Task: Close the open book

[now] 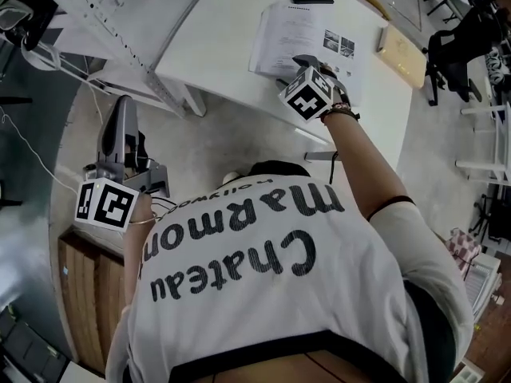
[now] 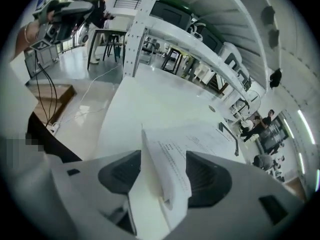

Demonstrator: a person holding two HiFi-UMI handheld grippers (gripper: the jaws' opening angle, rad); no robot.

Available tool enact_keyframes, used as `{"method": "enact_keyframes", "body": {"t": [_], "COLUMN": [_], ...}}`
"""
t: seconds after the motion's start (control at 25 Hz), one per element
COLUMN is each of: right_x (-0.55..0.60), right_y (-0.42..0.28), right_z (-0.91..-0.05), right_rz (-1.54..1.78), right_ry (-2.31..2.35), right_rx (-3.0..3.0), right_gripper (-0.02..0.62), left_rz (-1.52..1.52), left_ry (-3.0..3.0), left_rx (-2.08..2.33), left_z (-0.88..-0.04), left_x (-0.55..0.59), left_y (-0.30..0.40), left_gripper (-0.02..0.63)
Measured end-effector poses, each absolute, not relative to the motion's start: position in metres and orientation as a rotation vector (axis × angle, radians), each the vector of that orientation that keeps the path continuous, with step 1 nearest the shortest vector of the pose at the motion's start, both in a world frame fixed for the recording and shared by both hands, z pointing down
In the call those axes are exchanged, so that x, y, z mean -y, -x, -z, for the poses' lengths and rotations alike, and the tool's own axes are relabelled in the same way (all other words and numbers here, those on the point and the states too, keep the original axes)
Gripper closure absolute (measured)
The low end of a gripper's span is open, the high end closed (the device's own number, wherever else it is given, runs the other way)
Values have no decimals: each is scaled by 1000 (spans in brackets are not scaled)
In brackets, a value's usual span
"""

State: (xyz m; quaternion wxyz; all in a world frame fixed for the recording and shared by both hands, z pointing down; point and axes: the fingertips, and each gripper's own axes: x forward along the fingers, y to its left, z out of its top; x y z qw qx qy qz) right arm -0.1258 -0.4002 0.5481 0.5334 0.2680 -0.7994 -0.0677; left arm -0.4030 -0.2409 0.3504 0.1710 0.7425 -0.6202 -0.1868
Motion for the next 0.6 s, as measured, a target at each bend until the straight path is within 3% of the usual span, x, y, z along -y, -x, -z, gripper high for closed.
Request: {"method": "enact_keyframes", "body": {"t": [0.48,0.6], "right_x": [404,410], "right_y": [125,124], "right_z": [-571,-572], "right_rz": [413,416], "right_ry": [-517,-548], "right_rx": [1685,1677], "right_gripper": [324,394], "left_rz": [530,536], "left_ry": [-2089,-2089], "left_rx": [1770,1773], "left_z": [-356,-357], "left_x": [236,235], "left_y": [414,416], "left_gripper": [583,583]}}
